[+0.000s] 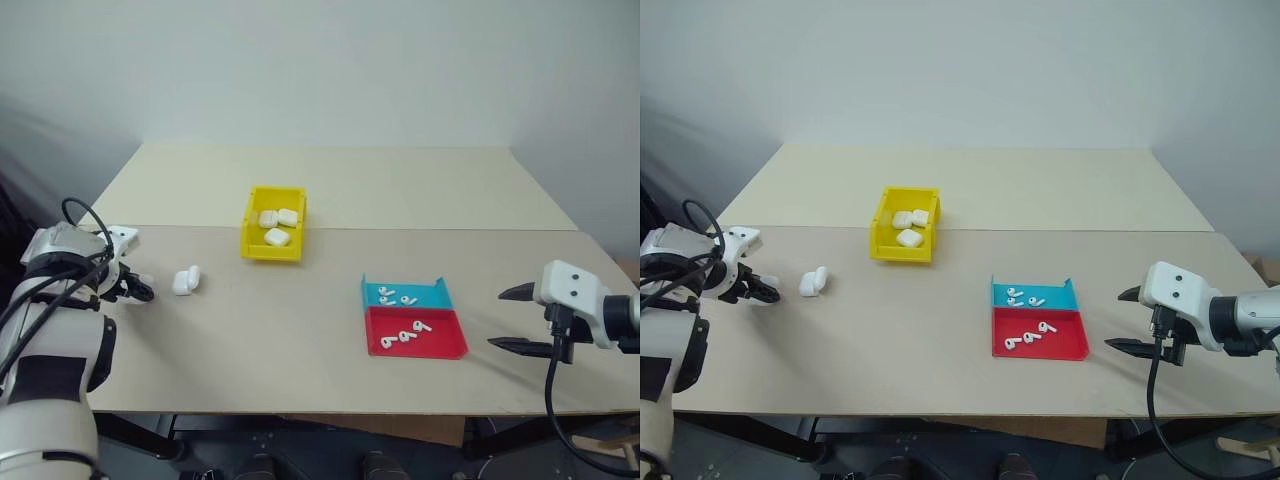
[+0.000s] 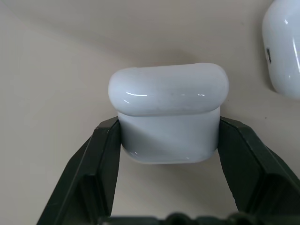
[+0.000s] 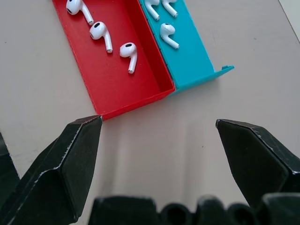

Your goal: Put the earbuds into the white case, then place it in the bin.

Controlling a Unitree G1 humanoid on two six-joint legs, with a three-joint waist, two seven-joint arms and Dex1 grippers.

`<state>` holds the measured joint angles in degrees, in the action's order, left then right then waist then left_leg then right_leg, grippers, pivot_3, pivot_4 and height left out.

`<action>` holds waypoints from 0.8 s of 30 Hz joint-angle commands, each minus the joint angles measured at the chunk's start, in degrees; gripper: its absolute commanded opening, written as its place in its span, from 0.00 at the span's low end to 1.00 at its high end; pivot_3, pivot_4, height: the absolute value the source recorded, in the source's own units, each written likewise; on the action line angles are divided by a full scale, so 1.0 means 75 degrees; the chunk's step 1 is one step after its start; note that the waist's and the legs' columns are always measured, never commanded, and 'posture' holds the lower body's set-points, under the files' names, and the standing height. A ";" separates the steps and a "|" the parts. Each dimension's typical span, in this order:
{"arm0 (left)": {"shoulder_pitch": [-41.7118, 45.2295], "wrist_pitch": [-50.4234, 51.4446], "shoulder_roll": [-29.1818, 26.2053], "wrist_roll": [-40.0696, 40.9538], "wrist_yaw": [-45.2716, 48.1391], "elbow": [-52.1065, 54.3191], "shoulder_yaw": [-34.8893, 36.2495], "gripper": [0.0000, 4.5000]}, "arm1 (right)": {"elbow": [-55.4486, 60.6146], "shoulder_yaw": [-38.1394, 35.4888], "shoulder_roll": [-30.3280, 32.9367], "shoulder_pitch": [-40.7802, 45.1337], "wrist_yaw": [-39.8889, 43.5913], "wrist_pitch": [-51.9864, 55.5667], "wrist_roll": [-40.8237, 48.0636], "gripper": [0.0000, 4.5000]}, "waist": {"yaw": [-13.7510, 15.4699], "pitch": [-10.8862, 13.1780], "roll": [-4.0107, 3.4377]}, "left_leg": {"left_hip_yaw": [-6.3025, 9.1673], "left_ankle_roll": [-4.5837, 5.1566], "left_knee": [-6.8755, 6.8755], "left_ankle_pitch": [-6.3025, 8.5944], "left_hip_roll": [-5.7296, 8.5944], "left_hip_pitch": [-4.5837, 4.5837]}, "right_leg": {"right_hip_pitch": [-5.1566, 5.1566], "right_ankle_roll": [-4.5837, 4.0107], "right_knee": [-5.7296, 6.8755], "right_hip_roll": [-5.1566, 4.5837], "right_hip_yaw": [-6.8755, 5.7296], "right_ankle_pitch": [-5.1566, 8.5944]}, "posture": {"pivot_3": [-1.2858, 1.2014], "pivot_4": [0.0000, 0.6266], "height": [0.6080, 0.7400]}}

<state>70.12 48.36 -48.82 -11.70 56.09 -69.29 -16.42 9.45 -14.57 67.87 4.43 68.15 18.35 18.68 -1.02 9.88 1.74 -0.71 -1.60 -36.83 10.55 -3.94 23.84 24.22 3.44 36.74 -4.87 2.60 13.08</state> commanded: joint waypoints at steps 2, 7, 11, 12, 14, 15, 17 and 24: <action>0.0059 0.0560 -0.0900 0.0176 0.0869 0.2481 0.0246 0.62 | 0.0144 -0.0524 0.0076 -0.0053 -0.0043 -0.0132 -0.0032 1.00 | -0.0001 0.0005 0.0008 | 0.0000 0.0000 0.0001 0.0000 -0.0001 0.0004 | 0.0004 0.0000 0.0000 0.0000 -0.0001 0.0000 | 0.52 0.24 1.00; -0.1946 0.1397 -0.1346 0.1969 0.1237 0.7570 0.2423 0.62 | 0.0207 -0.0641 0.0153 0.0211 -0.0024 -0.0229 0.0016 1.00 | 0.0002 0.0000 0.0000 | -0.0003 -0.0004 0.0002 0.0002 0.0000 0.0000 | -0.0003 -0.0005 0.0002 -0.0008 0.0003 -0.0002 | 0.52 0.24 1.00; -0.3299 0.1209 -0.0384 0.3245 0.0822 1.0181 0.3904 0.62 | 0.0504 -0.0282 0.0471 0.0731 0.0355 0.0104 0.0245 1.00 | 0.0011 -0.0002 -0.0003 | 0.0003 -0.0013 -0.0009 -0.0006 0.0000 -0.0013 | -0.0015 0.0000 0.0018 -0.0007 -0.0003 0.0001 | 0.52 0.24 1.00; -0.3702 0.0955 -0.0100 0.3574 0.0848 1.0750 0.4110 0.62 | 0.0622 -0.0087 0.0622 0.0956 0.0495 0.0308 0.0329 1.00 | 0.0011 -0.0003 -0.0006 | 0.0002 -0.0014 -0.0011 -0.0007 0.0000 -0.0015 | -0.0016 0.0000 0.0019 -0.0007 0.0000 0.0000 | 0.52 0.24 1.00; -0.4262 0.0816 0.0153 0.4069 0.0963 1.1391 0.4248 0.62 | 0.0755 0.0295 0.0823 0.1361 0.0659 0.0597 0.0331 1.00 | -0.0021 -0.0007 -0.0012 | -0.0001 -0.0013 -0.0013 -0.0007 0.0000 -0.0022 | -0.0022 -0.0001 0.0017 -0.0008 0.0005 0.0000 | 0.52 0.24 1.00; -0.4639 0.0267 0.0537 0.4284 0.0936 1.1668 0.4346 0.62 | 0.0813 0.0638 0.0902 0.1654 0.0657 0.0659 0.0124 1.00 | -0.0030 -0.0007 -0.0011 | 0.0000 -0.0013 -0.0011 -0.0007 -0.0001 -0.0021 | -0.0021 -0.0002 0.0017 -0.0007 0.0006 0.0000 | 0.52 0.24 1.00; -0.5301 -0.0549 0.1213 0.4643 0.0860 1.1991 0.4351 0.62 | 0.0940 0.1337 0.0937 0.2251 0.0692 0.0737 -0.0250 1.00 | -0.0075 -0.0014 -0.0021 | 0.0001 -0.0011 -0.0007 -0.0006 -0.0003 -0.0024 | -0.0017 -0.0008 0.0013 -0.0002 0.0008 0.0000 | 0.52 0.24 1.00; -0.6614 -0.4114 0.3157 0.4866 0.1055 1.1550 0.3885 0.62 | 0.1420 0.3260 0.0657 0.3648 0.1495 0.0725 -0.1134 0.96 | 0.0002 -0.0015 -0.0022 | 0.0001 -0.0011 -0.0013 -0.0005 -0.0002 -0.0012 | -0.0012 -0.0026 0.0008 -0.0002 0.0008 -0.0011 | 0.52 0.24 1.00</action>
<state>20.57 24.62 -25.14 25.25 62.83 18.28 12.99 18.70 8.98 72.62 30.00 77.45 23.61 11.53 -1.00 9.77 1.57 -0.70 -1.68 -36.92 10.51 -3.96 23.75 24.13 3.24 36.79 -4.88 2.66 12.99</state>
